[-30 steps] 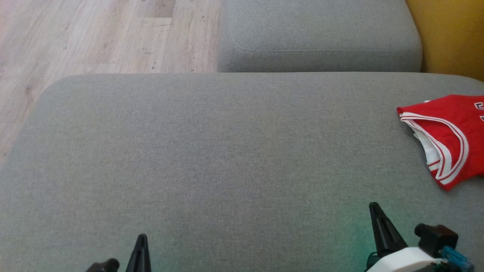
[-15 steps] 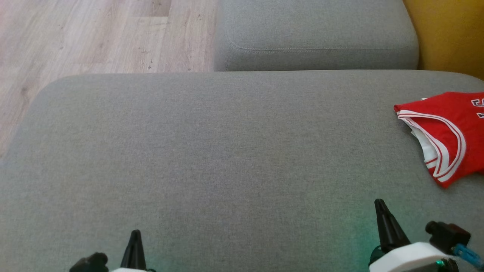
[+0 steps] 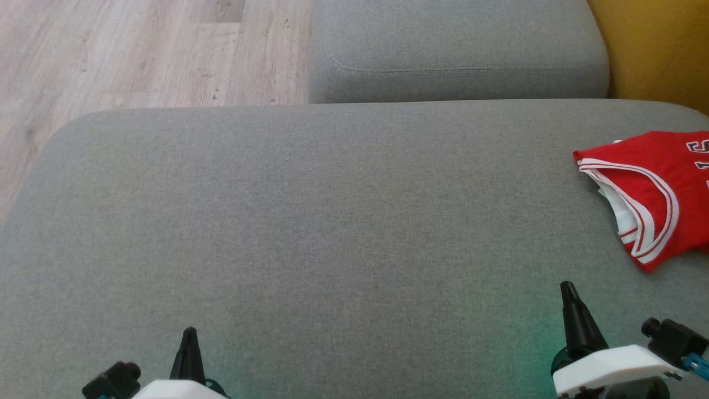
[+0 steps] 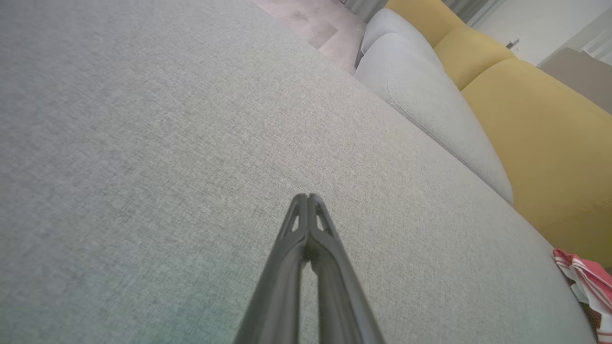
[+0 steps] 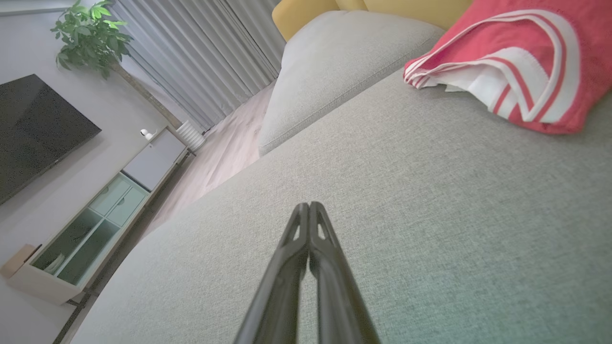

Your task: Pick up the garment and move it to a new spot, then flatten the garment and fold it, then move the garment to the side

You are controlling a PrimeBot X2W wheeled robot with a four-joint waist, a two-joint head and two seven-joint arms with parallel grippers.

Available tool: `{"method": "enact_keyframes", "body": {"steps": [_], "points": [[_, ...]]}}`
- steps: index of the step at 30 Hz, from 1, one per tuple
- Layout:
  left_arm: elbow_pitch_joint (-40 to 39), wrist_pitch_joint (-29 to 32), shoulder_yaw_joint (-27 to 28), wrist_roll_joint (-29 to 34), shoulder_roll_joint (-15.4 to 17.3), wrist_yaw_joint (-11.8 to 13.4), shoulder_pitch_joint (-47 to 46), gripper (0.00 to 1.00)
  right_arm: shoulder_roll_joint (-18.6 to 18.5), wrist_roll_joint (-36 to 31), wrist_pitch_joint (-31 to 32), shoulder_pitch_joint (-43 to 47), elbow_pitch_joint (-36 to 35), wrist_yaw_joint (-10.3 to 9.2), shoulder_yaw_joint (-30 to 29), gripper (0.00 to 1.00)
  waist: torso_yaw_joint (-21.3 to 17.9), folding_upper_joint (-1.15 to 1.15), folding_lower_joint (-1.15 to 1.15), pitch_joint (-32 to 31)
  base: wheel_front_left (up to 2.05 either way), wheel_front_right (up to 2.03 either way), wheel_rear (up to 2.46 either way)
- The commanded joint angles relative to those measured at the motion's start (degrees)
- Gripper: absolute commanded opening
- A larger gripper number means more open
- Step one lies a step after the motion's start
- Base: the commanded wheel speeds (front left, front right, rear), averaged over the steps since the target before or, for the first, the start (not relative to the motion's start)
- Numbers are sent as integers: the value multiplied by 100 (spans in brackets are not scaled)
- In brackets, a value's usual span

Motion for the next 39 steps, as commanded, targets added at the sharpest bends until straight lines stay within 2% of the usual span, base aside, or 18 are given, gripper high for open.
{"method": "enact_keyframes", "body": {"steps": [1,39], "points": [[-150,42,214,-125,-2,-61,-321,0,-111,210,21,-297,-155,-1,5,0,-7,0,0,4,0,0,0],[-83,628,1318,-1799,-416,-793,-664,0,-155,2756,289,-761,27,-3,-258,0,-172,0,0,81,0,0,0]]}}
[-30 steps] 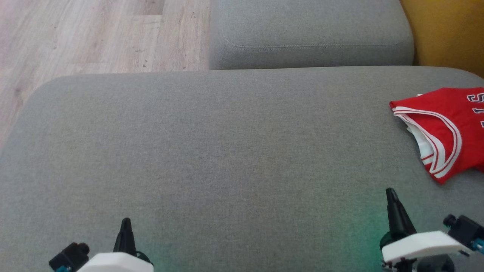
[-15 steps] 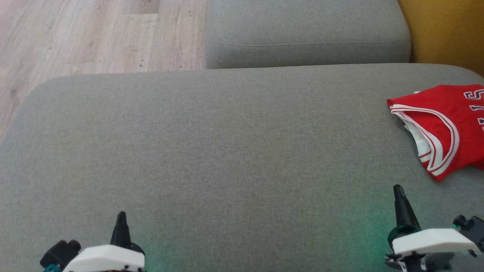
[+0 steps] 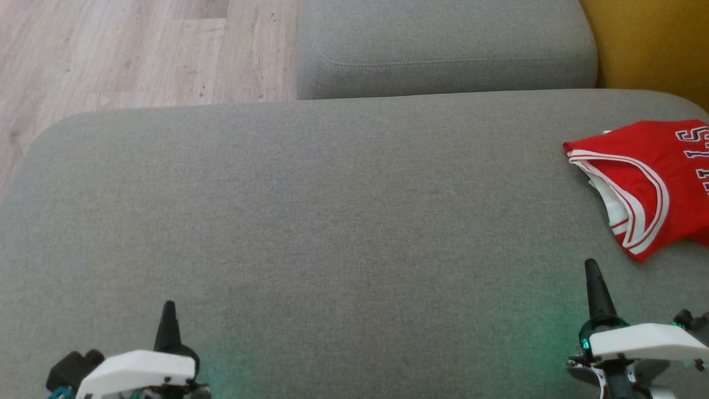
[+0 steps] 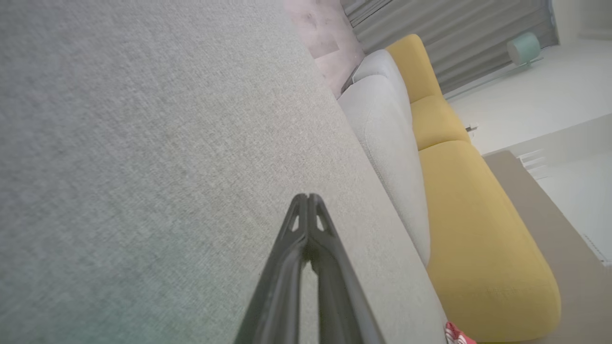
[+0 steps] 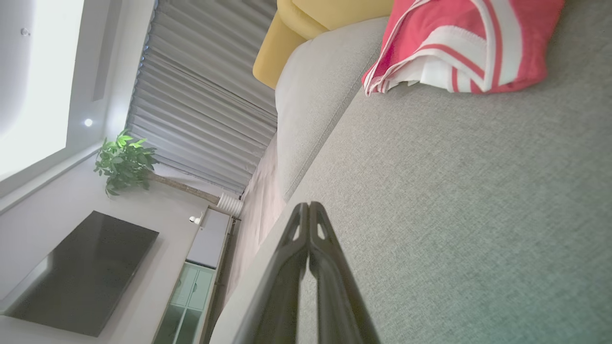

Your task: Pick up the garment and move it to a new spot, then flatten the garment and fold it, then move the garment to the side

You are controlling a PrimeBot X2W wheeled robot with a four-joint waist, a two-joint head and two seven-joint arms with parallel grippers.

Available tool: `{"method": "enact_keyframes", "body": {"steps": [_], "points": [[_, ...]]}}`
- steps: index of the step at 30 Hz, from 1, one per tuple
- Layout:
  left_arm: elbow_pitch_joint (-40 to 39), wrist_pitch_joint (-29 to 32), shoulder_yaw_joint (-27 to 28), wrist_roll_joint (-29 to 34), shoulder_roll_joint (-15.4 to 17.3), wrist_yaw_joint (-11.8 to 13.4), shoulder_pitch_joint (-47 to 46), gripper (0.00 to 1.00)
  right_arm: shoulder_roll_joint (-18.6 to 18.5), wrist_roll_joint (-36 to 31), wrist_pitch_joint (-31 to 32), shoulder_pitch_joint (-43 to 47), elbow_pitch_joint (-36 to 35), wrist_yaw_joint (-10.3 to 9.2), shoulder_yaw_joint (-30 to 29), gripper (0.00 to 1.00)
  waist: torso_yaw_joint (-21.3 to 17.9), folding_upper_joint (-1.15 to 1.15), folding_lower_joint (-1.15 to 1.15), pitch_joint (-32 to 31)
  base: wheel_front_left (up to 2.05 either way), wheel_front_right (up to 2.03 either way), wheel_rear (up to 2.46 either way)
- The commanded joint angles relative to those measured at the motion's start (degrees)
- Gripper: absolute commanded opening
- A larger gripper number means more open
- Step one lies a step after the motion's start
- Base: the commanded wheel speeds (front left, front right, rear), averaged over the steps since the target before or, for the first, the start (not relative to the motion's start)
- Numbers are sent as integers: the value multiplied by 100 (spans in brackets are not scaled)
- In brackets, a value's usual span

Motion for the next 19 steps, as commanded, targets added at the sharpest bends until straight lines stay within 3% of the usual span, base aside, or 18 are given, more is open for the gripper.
{"method": "enact_keyframes", "body": {"steps": [1,19], "points": [[-145,39,232,-94,9,-74,-319,0,-125,155,27,-320,-156,-3,24,0,-4,0,0,2,0,0,0],[-110,324,764,-881,-193,-422,-484,0,-129,1343,172,-542,-67,-3,-122,0,-82,0,0,39,0,0,0]]}}
